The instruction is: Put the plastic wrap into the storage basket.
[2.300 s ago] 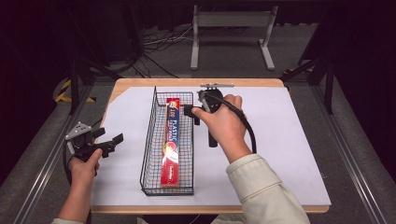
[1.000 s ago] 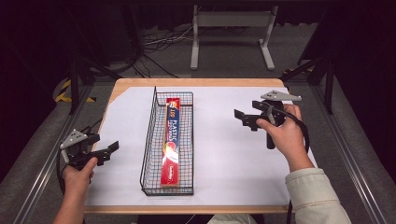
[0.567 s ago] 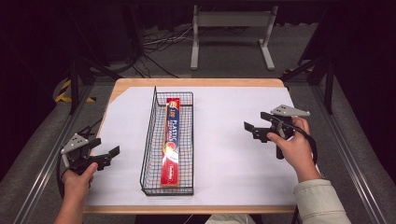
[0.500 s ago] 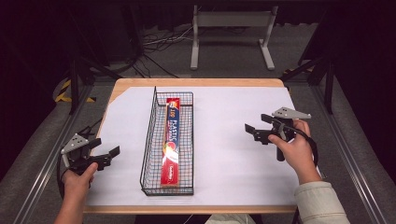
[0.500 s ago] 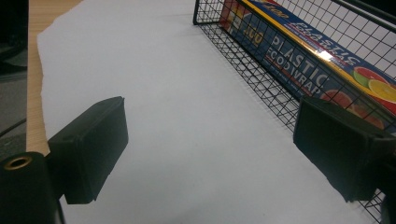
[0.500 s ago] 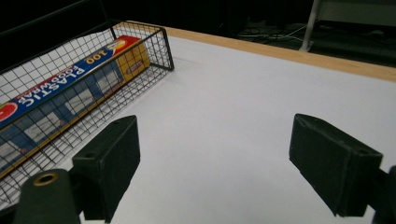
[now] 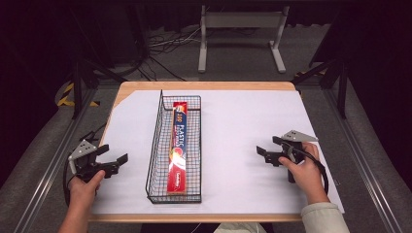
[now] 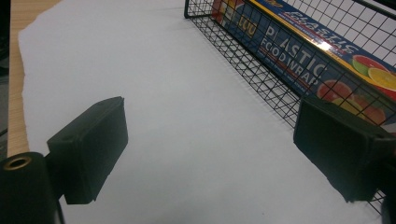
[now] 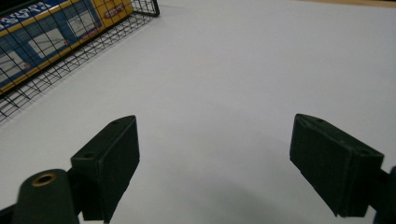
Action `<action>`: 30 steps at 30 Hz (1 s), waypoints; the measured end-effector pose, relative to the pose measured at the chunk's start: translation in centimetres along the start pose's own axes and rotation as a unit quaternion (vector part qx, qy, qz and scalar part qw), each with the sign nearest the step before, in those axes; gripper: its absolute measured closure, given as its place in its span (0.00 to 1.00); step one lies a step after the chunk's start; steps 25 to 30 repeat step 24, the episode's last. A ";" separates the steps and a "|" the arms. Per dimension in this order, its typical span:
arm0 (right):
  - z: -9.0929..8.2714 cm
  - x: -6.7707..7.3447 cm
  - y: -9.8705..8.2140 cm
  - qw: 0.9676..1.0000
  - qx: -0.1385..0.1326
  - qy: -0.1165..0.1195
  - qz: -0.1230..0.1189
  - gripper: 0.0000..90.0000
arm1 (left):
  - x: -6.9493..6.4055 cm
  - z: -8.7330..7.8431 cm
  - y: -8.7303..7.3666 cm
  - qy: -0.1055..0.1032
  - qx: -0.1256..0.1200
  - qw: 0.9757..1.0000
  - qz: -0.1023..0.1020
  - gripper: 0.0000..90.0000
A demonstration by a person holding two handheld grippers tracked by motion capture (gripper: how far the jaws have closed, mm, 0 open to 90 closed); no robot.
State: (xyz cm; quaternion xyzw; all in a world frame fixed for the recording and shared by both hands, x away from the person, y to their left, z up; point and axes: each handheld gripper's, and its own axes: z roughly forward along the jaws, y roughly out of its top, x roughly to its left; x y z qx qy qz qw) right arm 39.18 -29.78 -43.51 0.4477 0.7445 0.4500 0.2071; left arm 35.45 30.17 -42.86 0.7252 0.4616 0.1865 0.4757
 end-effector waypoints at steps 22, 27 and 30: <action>-0.6 0.3 -0.6 1.000 -0.003 -0.001 0.000 0.17 | 0.1 0.4 -0.2 0.004 0.006 1.000 0.000 0.12; -0.7 0.3 -0.6 1.000 -0.004 -0.003 0.001 0.17 | 0.0 0.5 -0.2 0.004 0.006 1.000 0.000 0.11; -0.7 0.3 -0.6 1.000 -0.004 -0.003 0.001 0.17 | 0.0 0.5 -0.2 0.004 0.006 1.000 0.000 0.11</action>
